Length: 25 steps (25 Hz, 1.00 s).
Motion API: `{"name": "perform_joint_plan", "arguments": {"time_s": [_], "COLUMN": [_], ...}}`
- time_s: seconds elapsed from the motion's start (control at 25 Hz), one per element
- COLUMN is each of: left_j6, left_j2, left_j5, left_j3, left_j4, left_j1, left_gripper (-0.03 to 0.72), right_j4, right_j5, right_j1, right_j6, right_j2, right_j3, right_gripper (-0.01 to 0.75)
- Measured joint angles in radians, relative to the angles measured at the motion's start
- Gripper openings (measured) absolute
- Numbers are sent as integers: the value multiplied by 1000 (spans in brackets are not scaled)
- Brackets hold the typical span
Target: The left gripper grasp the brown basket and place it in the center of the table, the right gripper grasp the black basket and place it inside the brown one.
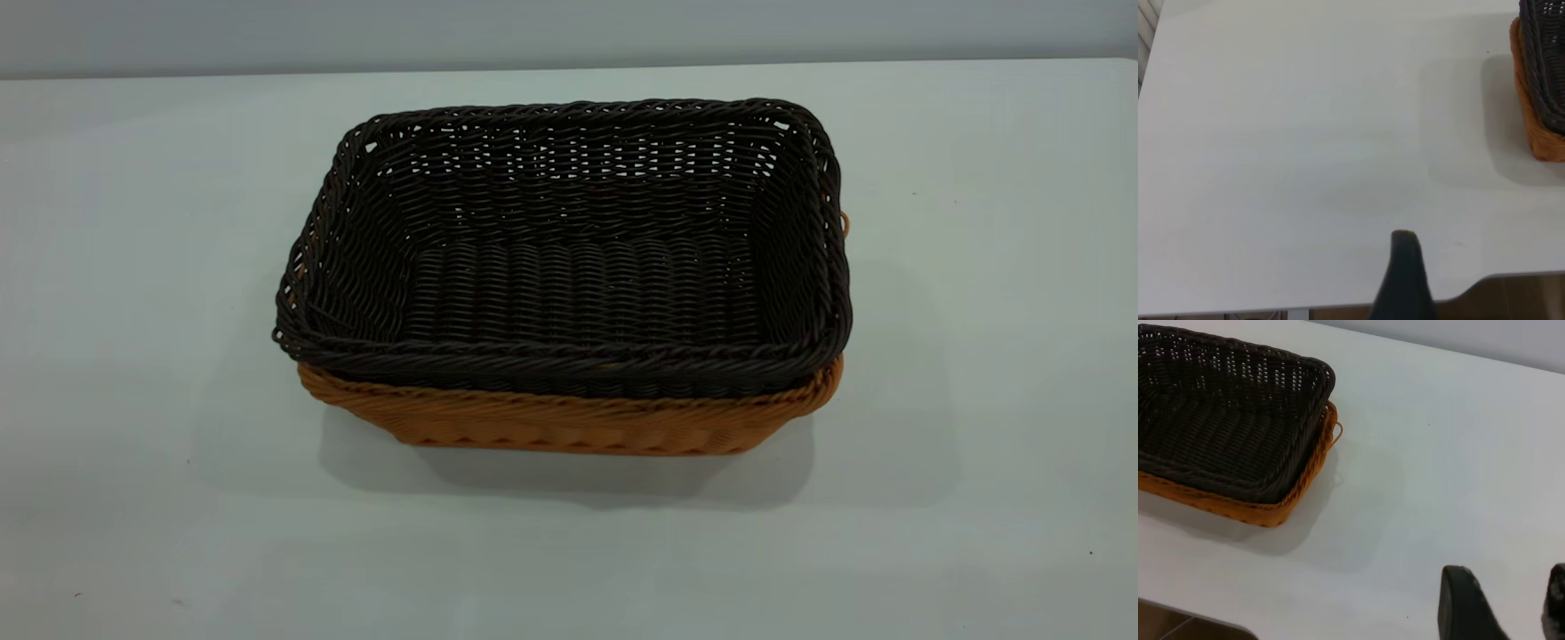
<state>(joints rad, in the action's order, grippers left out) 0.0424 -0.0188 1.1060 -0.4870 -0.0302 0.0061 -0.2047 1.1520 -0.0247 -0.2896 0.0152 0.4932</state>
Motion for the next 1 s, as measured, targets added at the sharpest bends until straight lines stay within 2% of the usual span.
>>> {"name": "perform_joint_plan", "arguments": {"time_s": [0.28,0.64,1.0], "left_j6": [-1,-1,-1], "left_j2": [0,0,0], "left_j5": [0,0,1], "left_j3": [0,0,0], "left_j4": [0,0,0], "left_j1": [0,0,0], "left_gripper": [534,534,534], "right_j4": [59,227,233], "right_j5": [-26,-30,-32], "right_j1": [0,0,0], "right_j6": [20,270,299], "right_j2": [0,0,0], "right_j3": [0,-14,-21], "right_gripper": [239,239,239]}}
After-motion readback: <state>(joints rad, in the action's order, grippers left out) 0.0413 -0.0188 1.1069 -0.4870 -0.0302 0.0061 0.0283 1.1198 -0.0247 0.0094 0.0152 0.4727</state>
